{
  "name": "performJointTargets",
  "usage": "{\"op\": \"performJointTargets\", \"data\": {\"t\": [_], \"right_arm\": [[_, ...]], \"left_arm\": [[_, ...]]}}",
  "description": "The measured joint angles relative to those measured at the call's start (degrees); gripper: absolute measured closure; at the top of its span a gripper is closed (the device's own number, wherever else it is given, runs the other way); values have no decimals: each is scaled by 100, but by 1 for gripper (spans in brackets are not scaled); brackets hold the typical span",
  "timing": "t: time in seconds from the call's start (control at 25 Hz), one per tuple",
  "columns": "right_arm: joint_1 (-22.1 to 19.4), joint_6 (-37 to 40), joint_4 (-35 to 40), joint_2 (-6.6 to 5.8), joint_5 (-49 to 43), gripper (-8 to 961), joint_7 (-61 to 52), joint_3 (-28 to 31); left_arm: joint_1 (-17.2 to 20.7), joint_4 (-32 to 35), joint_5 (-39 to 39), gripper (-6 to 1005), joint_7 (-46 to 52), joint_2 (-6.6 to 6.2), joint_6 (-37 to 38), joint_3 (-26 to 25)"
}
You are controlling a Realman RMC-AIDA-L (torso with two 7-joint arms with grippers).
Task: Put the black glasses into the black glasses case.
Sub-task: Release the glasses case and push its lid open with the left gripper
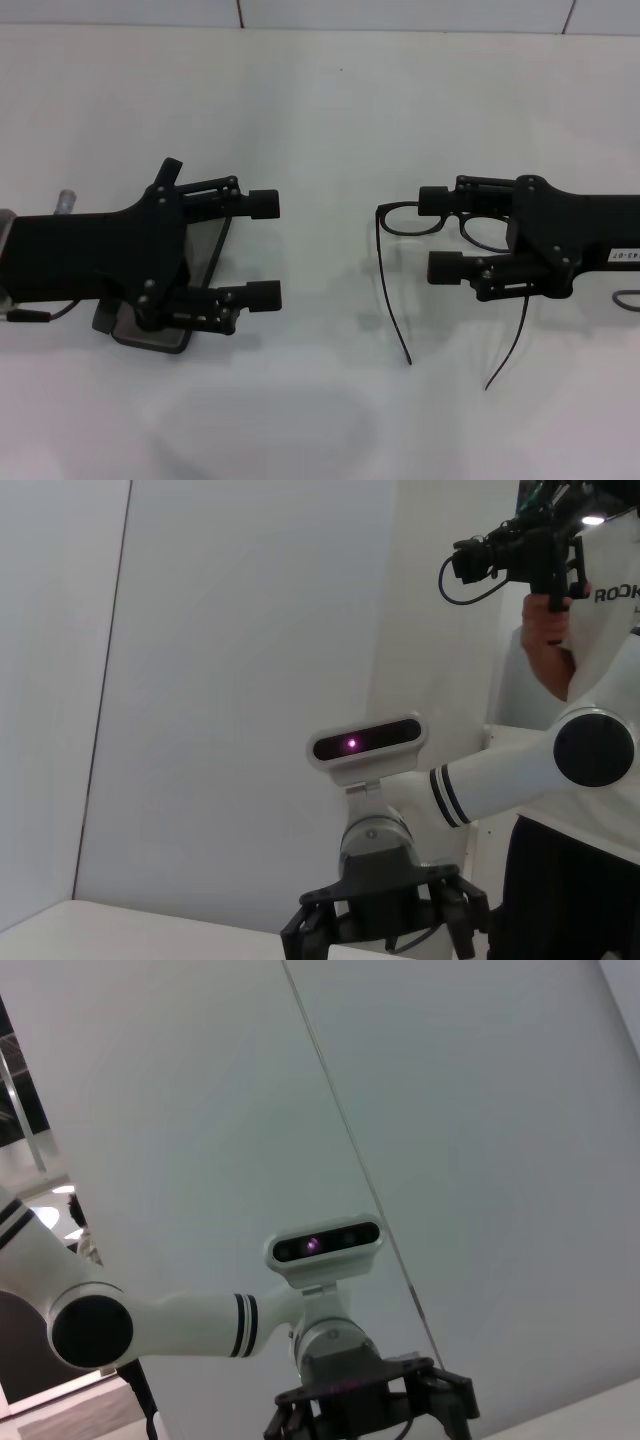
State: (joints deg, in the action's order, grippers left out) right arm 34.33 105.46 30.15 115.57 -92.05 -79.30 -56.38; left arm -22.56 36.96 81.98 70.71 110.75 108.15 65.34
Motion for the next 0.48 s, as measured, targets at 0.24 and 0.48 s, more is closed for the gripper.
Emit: {"op": "performJointTargets", "data": {"t": [0.24,0.48], "right_arm": [[5,-80,12,1,-4,145,21,-25],[-8,-130,16,4,44,148,112,-53]], "left_arm": [[-57,-28,-5,129,-1,6,-16,-6],[-73,-32,-34,143,58,13,-30,-86]]}}
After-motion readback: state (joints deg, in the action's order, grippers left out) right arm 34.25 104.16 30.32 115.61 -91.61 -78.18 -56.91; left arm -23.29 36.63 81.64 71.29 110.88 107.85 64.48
